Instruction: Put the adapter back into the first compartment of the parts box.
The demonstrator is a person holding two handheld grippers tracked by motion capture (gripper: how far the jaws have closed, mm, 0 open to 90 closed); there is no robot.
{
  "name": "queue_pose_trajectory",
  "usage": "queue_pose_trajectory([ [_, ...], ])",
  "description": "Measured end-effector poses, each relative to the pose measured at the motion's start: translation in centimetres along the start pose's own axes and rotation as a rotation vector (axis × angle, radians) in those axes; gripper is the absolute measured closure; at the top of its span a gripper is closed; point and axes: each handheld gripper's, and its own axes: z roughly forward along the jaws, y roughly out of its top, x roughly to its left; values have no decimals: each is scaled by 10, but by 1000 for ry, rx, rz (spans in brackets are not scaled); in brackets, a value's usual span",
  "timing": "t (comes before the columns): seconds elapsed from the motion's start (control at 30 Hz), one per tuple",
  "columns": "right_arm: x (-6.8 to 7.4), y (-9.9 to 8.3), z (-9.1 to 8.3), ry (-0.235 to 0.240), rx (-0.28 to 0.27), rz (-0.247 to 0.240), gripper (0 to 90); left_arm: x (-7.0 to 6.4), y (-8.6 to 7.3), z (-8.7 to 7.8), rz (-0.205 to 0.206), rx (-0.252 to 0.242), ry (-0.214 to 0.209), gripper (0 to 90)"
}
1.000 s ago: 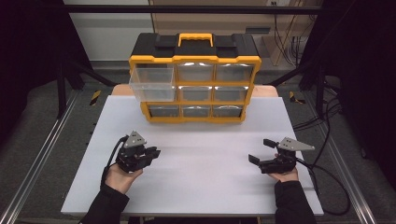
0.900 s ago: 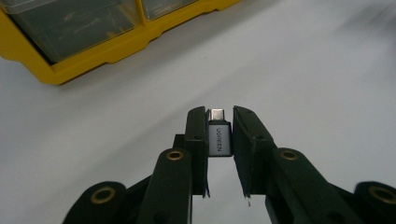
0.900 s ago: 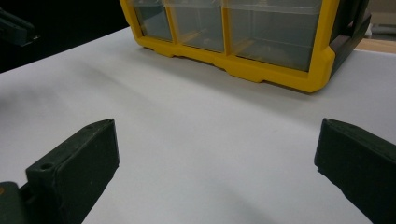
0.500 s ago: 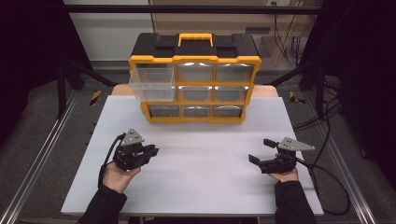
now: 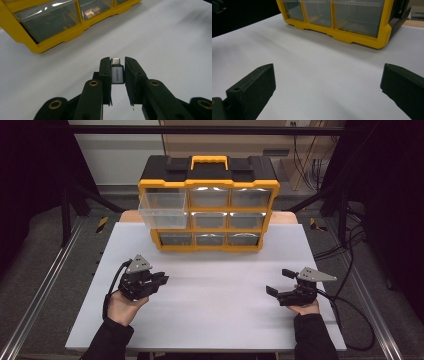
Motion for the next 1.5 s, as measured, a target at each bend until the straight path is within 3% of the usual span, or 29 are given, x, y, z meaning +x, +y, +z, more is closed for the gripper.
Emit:
queue_pose_trajectory([
  [1.5,0,1,-1,0,-2,-3,4,9,33,-28,8,-62,-2,754],
])
